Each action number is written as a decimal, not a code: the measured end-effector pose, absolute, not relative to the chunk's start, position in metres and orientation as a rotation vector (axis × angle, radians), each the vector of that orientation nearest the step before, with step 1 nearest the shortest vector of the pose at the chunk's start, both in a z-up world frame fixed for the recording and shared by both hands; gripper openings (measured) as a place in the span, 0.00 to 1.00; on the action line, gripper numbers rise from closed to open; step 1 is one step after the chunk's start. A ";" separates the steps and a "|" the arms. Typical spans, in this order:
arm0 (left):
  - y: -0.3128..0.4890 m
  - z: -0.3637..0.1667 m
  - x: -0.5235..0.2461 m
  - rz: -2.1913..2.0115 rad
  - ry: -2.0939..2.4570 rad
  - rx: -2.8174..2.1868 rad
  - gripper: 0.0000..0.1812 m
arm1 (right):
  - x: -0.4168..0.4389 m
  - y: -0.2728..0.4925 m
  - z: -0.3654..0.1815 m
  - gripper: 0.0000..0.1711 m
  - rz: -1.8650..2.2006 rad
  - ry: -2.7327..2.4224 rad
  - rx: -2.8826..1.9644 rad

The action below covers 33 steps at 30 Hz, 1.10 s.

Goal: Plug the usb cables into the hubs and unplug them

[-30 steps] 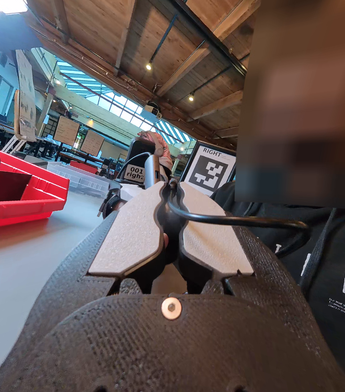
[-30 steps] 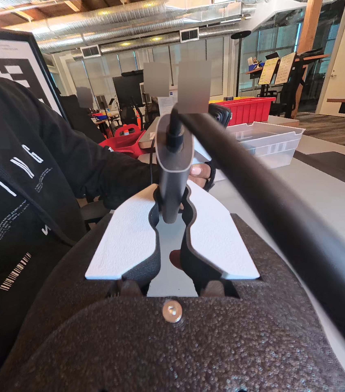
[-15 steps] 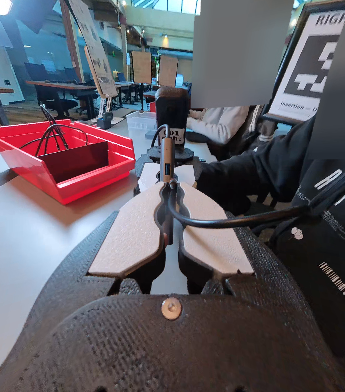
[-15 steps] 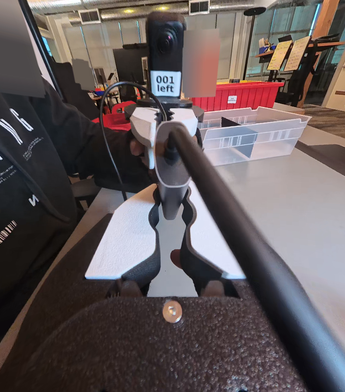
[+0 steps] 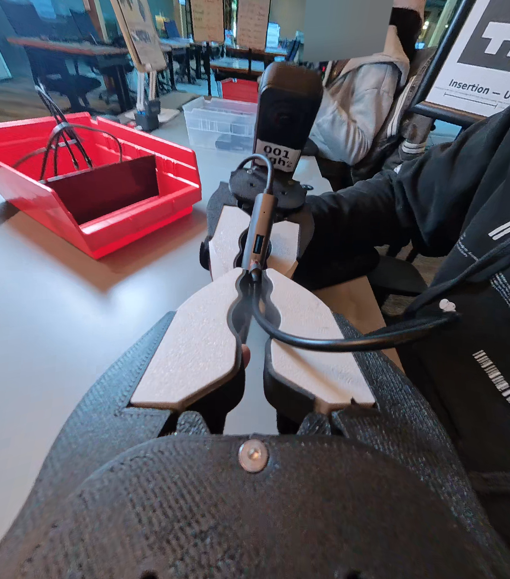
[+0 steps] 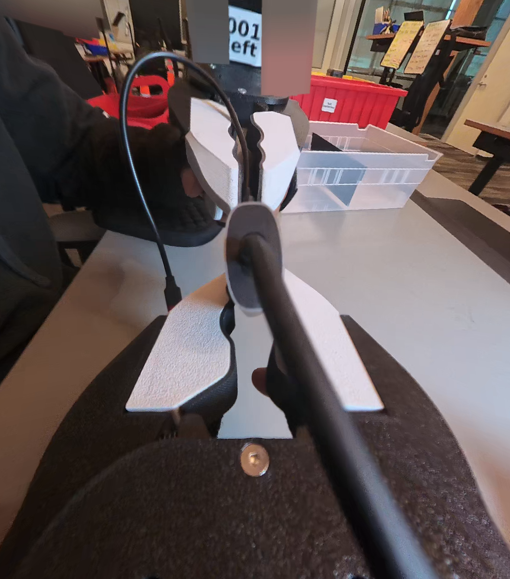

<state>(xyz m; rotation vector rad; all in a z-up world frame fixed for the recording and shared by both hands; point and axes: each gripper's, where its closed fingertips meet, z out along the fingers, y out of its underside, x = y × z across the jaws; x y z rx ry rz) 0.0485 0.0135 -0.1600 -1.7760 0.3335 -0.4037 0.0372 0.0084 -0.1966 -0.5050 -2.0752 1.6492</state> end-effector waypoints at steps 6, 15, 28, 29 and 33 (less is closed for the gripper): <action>0.008 -0.175 0.047 -0.286 0.437 -1.927 0.04 | 0.034 0.007 -0.210 0.10 1.455 -2.134 -0.452; 0.002 -0.183 0.054 -0.123 0.624 -1.952 0.04 | 0.038 0.000 -0.217 0.10 1.353 -2.174 -0.379; 0.005 -0.180 0.060 -0.052 0.686 -1.815 0.04 | 0.036 0.002 -0.212 0.10 1.285 -2.101 -0.401; 0.005 -0.183 0.060 -0.038 0.714 -1.830 0.05 | 0.036 0.001 -0.213 0.10 1.241 -2.102 -0.373; 0.006 -0.193 0.060 0.066 0.808 -1.857 0.05 | 0.035 0.002 -0.220 0.10 1.116 -2.113 -0.310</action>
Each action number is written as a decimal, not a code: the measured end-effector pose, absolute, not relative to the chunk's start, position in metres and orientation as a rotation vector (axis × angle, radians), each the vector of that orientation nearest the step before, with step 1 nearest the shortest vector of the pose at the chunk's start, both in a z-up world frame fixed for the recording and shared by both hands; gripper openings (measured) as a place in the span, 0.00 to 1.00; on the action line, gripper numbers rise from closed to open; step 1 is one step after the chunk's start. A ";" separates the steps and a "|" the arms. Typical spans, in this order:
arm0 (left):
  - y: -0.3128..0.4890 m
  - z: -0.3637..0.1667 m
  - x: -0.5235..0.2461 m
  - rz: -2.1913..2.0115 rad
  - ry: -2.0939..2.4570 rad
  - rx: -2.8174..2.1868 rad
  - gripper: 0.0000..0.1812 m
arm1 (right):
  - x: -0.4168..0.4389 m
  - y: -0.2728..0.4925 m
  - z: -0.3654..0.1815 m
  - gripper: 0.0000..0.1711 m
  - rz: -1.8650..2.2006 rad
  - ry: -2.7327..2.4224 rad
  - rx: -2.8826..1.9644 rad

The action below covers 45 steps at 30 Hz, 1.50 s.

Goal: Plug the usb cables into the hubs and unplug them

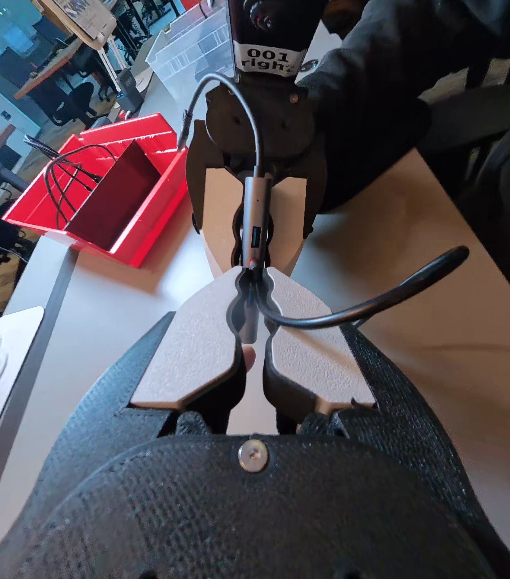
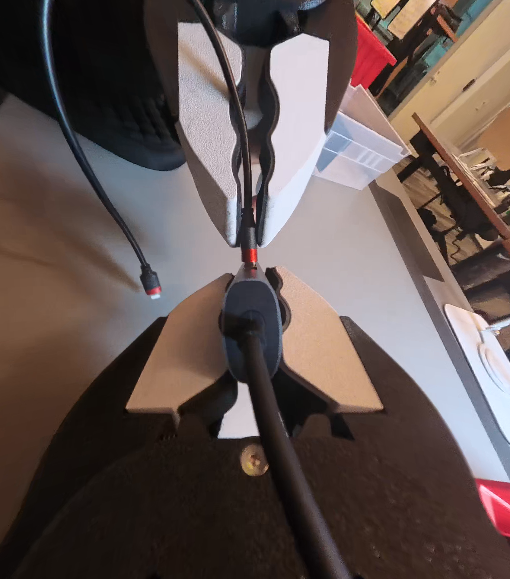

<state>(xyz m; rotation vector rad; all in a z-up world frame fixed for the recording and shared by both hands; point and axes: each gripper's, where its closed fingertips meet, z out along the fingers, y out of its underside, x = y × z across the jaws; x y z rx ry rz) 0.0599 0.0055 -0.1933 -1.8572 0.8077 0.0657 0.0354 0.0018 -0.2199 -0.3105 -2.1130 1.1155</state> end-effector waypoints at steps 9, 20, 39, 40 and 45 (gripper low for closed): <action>0.011 -0.195 0.049 0.085 0.739 -1.847 0.04 | 0.024 0.008 -0.223 0.11 1.087 -2.095 -0.326; 0.010 -0.203 0.041 -0.299 0.513 -1.849 0.20 | 0.034 0.008 -0.183 0.11 1.625 -1.982 -0.514; 0.015 -0.184 0.020 -0.598 0.193 -1.748 0.10 | 0.024 0.039 -0.154 0.10 1.961 -1.887 -0.939; 0.017 -0.182 0.020 -0.582 0.183 -1.741 0.10 | 0.025 0.040 -0.150 0.10 1.908 -1.920 -0.917; 0.016 -0.168 -0.004 -0.500 0.070 -1.681 0.18 | 0.025 0.086 -0.109 0.10 1.634 -2.051 -0.964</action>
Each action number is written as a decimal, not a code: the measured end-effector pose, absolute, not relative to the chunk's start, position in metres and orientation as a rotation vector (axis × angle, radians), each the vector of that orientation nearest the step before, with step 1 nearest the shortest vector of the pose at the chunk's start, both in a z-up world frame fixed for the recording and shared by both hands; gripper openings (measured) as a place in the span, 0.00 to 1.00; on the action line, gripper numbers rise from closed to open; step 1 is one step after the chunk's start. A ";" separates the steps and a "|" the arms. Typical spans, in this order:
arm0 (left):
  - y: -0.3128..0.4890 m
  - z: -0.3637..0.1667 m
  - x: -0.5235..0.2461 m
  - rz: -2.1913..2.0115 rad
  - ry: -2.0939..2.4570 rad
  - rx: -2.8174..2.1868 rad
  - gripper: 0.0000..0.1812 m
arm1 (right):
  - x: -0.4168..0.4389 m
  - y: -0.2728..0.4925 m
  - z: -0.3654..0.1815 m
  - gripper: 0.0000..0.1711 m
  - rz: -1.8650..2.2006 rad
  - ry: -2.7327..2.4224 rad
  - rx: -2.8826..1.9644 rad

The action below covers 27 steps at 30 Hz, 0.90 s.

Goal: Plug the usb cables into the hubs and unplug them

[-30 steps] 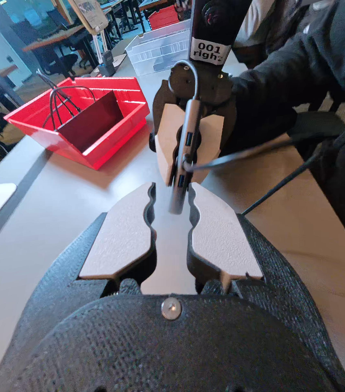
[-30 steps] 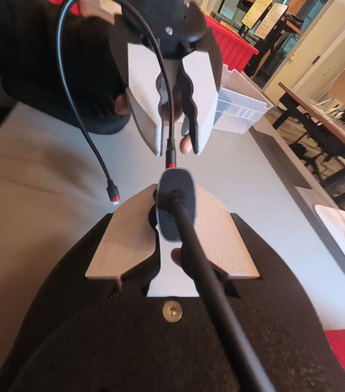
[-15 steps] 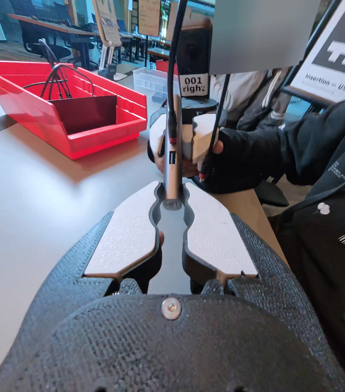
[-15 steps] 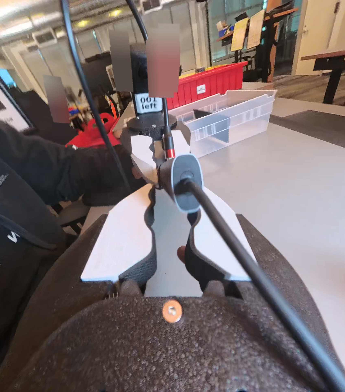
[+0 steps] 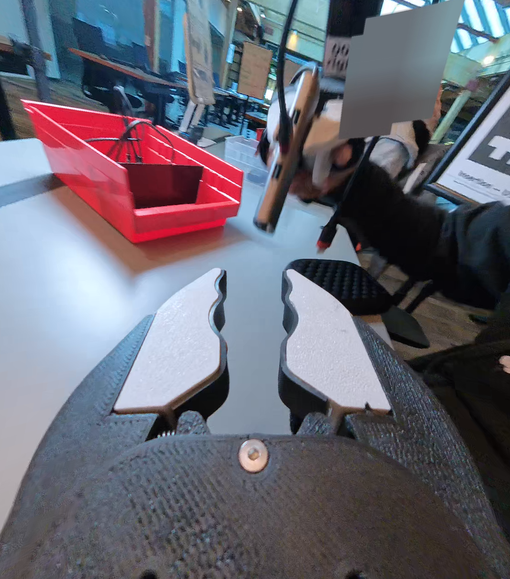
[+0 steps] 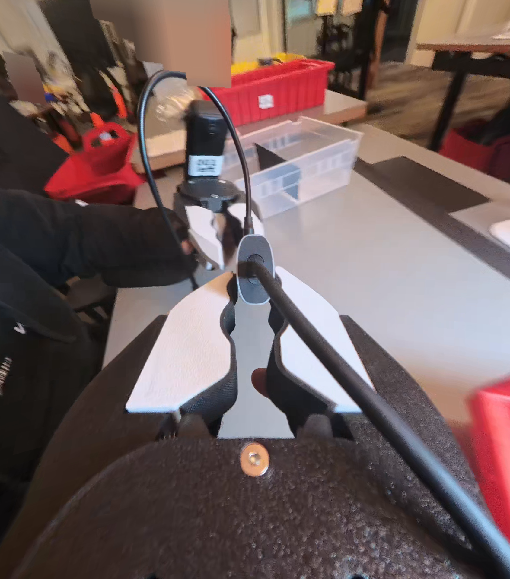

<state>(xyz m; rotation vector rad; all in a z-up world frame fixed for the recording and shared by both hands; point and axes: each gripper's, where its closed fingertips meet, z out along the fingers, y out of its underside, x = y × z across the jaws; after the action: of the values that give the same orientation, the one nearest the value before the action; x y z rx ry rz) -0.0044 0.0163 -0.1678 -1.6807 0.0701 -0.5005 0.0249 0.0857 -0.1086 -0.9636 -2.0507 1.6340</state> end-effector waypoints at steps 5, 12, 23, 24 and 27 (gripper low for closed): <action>0.019 -0.175 -0.017 -0.399 0.042 -1.719 0.20 | -0.007 0.209 -0.077 0.10 0.935 -2.133 -1.128; 0.025 -0.201 -0.020 -0.339 0.044 -1.806 0.18 | -0.050 0.382 -0.082 0.10 -0.066 -2.136 -1.327; 0.028 -0.235 -0.022 -0.300 0.071 -1.918 0.18 | -0.072 0.440 -0.209 0.11 -0.601 -2.342 -1.503; 0.028 -0.235 -0.023 -0.304 0.063 -1.916 0.18 | -0.072 0.441 -0.212 0.11 -0.605 -2.354 -1.501; 0.029 -0.234 -0.028 -0.312 0.034 -1.907 0.19 | -0.071 0.437 -0.209 0.12 -0.555 -2.404 -1.493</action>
<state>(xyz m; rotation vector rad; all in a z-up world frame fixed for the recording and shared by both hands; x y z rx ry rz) -0.0275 0.0288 -0.2339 -1.9071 0.0341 -0.3123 -0.0706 0.4374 -0.2088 -1.4932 -2.4043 -0.5554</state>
